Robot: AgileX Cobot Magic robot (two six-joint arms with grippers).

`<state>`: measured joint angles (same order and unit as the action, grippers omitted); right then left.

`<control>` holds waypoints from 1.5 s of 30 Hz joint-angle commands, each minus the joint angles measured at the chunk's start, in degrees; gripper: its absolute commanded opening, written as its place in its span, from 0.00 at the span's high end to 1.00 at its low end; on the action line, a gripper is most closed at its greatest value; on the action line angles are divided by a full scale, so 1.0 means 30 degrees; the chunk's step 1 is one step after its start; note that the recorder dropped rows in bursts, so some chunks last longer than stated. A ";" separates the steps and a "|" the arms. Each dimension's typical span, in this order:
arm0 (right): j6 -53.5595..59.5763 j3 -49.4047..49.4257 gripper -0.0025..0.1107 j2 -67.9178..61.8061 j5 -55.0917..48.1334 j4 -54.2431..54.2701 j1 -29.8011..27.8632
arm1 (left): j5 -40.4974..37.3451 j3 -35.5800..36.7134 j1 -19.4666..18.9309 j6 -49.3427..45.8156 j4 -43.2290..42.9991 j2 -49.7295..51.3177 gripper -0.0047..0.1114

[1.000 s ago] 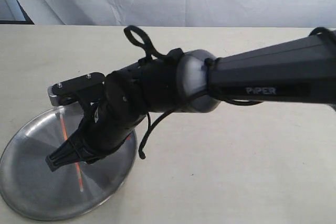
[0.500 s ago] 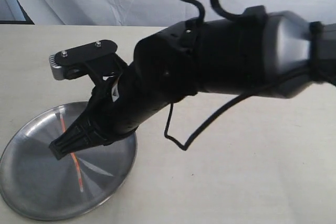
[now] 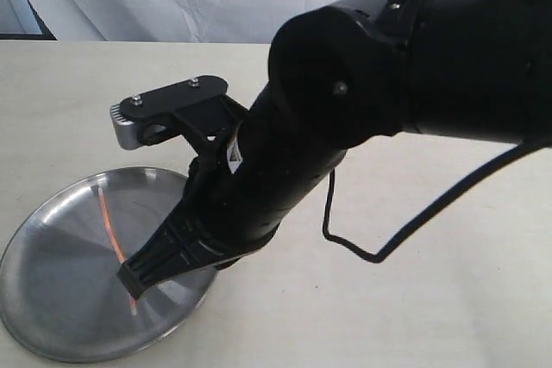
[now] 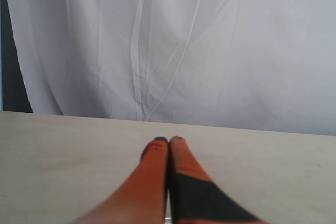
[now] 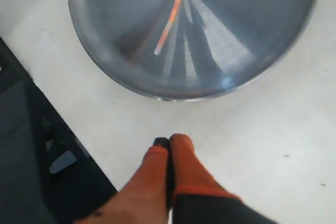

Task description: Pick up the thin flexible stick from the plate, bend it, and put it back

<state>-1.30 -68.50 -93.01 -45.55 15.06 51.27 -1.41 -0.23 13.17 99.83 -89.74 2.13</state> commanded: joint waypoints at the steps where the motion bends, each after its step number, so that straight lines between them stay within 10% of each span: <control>1: 0.0002 0.0036 0.99 0.0173 0.0019 0.0689 -0.0093 | -0.0028 0.0076 0.0009 0.0053 -0.0014 -0.0030 0.96; 17: 0.1582 0.2789 0.99 0.3021 1.2085 -0.2105 0.0033 | 0.0012 0.0076 0.0009 0.0053 -0.0514 -0.0030 0.96; 34: 0.1442 1.3093 0.99 1.5430 1.3804 -0.3518 -0.0107 | 0.0012 0.0076 0.0009 0.0053 -0.0592 -0.0030 0.96; 45: 0.1442 2.1249 0.99 2.7709 1.3733 -0.1965 -0.7353 | 0.0045 0.0076 0.0009 0.0053 -0.0592 -0.0030 0.96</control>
<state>2.92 -8.94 -15.92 -4.89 7.69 34.87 -1.20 -0.23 13.17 99.83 -91.32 2.13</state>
